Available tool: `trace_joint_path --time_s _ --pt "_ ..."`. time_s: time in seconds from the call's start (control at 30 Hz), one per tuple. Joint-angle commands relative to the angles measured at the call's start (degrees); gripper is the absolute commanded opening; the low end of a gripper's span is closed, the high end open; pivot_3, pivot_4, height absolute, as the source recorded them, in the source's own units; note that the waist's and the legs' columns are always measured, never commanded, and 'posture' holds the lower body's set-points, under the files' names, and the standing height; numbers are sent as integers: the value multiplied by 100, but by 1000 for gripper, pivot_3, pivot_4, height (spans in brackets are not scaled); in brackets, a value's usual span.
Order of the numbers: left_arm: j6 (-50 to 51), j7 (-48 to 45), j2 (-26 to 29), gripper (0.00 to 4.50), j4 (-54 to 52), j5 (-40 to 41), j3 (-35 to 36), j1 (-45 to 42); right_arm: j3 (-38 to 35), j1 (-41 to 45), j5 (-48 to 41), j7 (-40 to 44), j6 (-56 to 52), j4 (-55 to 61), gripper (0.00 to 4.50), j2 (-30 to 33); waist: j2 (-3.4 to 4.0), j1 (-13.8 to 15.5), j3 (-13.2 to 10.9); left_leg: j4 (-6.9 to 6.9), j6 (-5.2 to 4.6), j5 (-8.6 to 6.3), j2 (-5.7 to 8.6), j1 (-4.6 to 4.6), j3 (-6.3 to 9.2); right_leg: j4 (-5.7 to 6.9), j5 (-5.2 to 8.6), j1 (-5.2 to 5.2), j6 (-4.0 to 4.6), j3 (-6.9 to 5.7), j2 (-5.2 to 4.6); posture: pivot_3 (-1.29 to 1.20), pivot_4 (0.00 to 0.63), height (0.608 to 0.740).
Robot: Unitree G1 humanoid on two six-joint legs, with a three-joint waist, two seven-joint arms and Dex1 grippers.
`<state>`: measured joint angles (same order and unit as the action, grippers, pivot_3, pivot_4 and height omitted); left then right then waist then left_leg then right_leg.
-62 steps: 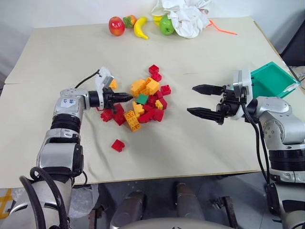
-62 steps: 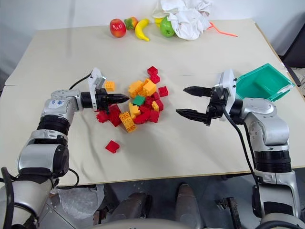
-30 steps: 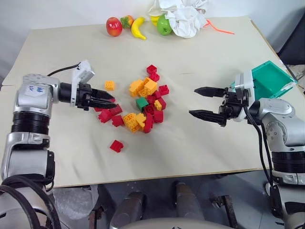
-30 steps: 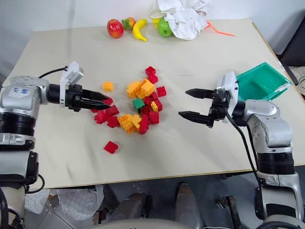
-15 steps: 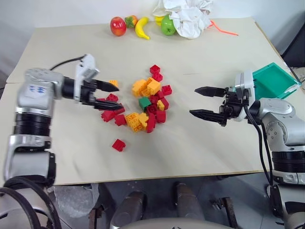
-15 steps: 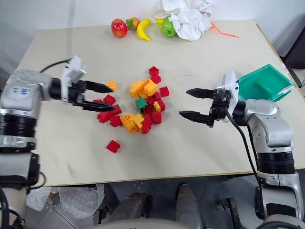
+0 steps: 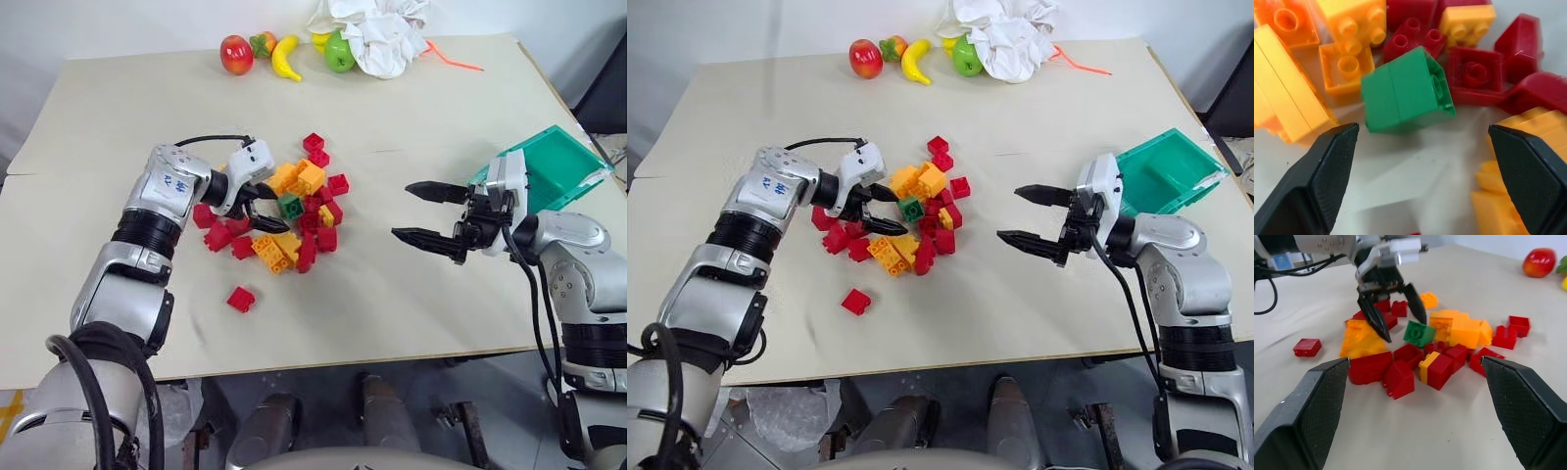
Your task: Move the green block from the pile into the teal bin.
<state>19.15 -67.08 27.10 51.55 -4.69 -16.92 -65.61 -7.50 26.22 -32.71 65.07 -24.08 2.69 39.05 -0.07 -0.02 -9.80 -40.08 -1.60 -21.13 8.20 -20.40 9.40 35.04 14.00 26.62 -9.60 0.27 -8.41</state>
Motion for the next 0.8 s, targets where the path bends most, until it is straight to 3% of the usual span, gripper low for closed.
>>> trace_joint_path --time_s 0.03,0.27,0.37,0.57,0.8 --pt "-278 237 -184 4488 518 -162 14 -304 -168 -72 -113 -70 59 267 4500 22 0 0 0 0 0 0 0 -1 0 -1 0 0 -1 0 0 0 150 740" --pt "-597 658 -594 4488 1231 -207 255 -608 -220 -144 -151 -201 66 341 4500 23 0 52 0 -5 -4 2 3 -1 -1 1 -3 -3 -5 1 -3 0 150 740" --pt "-670 594 -606 3913 1333 -274 265 -632 -215 -148 -147 -213 82 335 4500 38 0 71 0 -6 -5 3 5 -1 -2 1 -4 -3 -7 3 -4 0 150 740" --pt "-607 466 -557 2194 1295 -234 360 -638 -208 -102 -139 -196 92 306 4500 79 0 68 0 -5 -5 3 4 -1 -2 0 -4 -2 -7 3 -4 0 150 740" --pt "-538 -188 -102 2164 657 262 863 -566 -293 -104 -188 -150 39 351 4500 206 -2 30 -1 -4 -5 3 3 -4 -1 0 -4 2 -6 3 -3 0 150 740"
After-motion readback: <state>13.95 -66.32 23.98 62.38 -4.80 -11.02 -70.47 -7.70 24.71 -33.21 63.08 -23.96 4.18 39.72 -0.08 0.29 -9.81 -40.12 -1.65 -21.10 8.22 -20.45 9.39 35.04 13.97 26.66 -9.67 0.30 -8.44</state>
